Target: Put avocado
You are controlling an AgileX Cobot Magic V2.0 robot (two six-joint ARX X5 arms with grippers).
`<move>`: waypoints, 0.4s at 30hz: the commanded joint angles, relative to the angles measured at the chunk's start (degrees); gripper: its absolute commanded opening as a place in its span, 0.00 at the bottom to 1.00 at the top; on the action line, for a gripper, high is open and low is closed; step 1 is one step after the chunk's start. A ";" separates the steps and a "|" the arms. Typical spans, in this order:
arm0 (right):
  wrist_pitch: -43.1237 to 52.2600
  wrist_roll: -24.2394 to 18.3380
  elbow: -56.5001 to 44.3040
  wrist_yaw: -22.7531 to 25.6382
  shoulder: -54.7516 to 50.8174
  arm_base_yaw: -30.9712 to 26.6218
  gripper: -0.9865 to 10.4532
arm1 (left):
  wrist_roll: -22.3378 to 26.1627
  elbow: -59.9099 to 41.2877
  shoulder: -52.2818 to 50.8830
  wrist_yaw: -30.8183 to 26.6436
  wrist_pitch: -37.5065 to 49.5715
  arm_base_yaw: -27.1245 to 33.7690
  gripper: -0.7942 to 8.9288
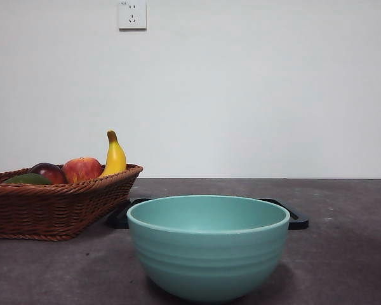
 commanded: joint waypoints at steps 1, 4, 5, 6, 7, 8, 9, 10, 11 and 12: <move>0.57 4.85 1.46 -0.92 0.04 -0.04 0.09 | -5.07 0.68 -0.07 0.26 -1.07 0.11 0.09; -0.48 6.51 4.07 -1.09 0.20 -0.04 0.09 | -6.84 3.13 0.20 1.73 -2.38 0.11 0.09; -1.05 7.19 5.35 -1.11 0.66 -0.04 0.09 | -7.96 4.31 0.55 2.10 -2.99 0.11 0.09; -1.60 7.43 6.49 -1.31 1.09 -0.04 0.09 | -8.50 5.31 0.98 2.29 -3.37 0.11 0.09; -2.25 7.41 7.63 -1.49 1.62 -0.04 0.09 | -8.72 6.29 1.49 2.45 -3.69 0.11 0.09; -3.19 7.41 9.31 -1.79 2.58 -0.04 0.09 | -8.79 7.69 2.38 2.93 -4.07 0.11 0.09; -3.98 7.41 10.67 -2.38 3.48 -0.04 0.09 | -8.79 8.85 3.23 3.37 -4.33 0.11 0.09; -4.74 7.39 12.07 -2.95 4.48 -0.04 0.09 | -8.76 10.05 4.20 3.50 -4.66 0.11 0.09; -5.68 7.26 13.77 -3.56 5.77 -0.04 0.09 | -8.57 11.58 5.42 3.74 -5.29 0.11 0.09; -6.71 6.84 15.52 -4.44 7.23 -0.04 0.09 | -8.07 13.18 6.88 4.33 -6.03 0.11 0.09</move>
